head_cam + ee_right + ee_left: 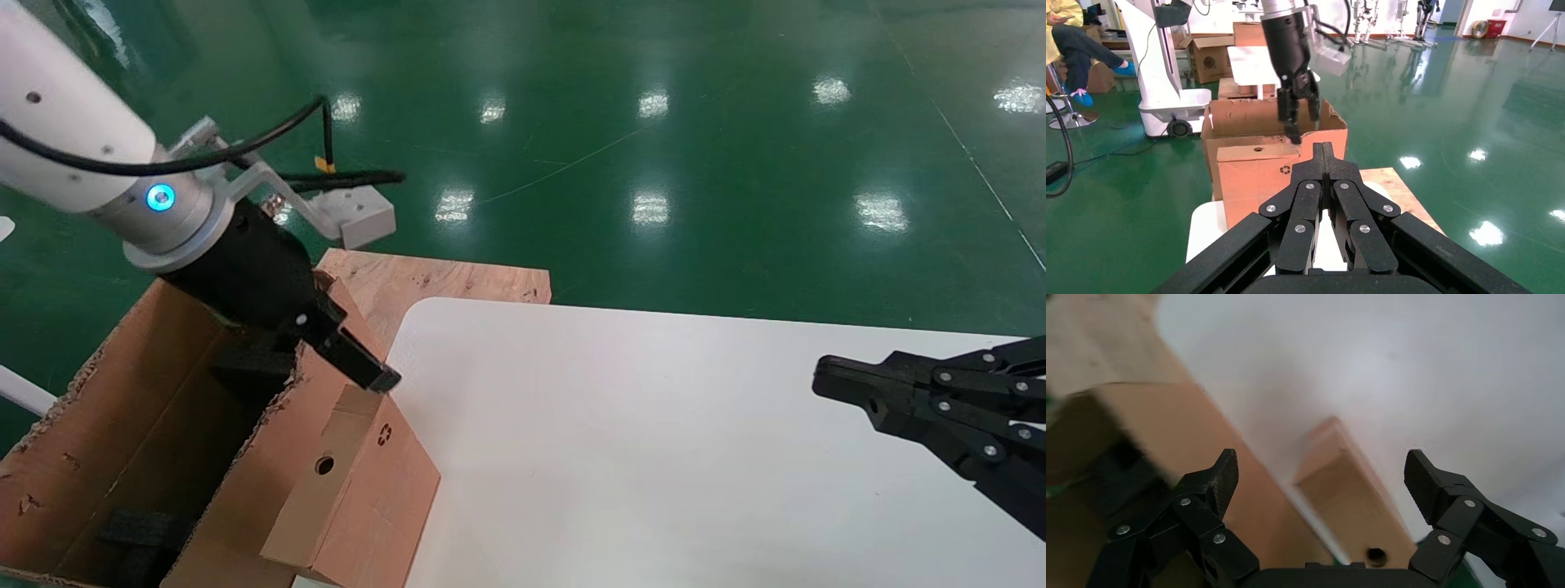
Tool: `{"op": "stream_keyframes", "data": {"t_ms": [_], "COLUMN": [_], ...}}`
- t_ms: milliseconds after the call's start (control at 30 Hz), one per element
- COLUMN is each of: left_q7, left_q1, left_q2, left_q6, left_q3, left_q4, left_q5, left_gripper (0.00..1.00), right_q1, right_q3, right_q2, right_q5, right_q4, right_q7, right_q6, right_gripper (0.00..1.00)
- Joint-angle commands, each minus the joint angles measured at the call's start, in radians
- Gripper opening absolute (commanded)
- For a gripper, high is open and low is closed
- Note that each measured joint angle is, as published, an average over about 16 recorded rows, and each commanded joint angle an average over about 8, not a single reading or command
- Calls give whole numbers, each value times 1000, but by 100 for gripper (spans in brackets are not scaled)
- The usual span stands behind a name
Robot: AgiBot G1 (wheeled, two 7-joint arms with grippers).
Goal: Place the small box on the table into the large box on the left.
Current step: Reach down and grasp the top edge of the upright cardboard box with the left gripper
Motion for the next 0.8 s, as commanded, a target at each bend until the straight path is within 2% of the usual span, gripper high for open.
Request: {"op": "stream_keyframes", "data": {"t_ms": [33,267,467,633,800], "left_q7": [-45,-170,-211,-227,-249], "left_q1": [-26,-61,-51,-62,-84], "left_q2": [29,100,119,130,143], "left_q6": [3,10,4,-8,-22], "left_q3": [21,176,301,377,418], "left_q4": [-4,-7,-4,-3,-4], "left_q5": [26,-47,-170,-206,-211], "left_gripper": [100,100,100,100,100], "right_q1": [0,0,0,0,0], "right_q3": [0,0,0,0,0], "right_q2": [0,0,0,0,0], "right_q5": [0,0,0,0,0], "right_q4": [0,0,0,0,0], "right_q7": [0,0,0,0,0], "right_q6": [0,0,0,0,0], "right_gripper": [0,0,0,0,0]}}
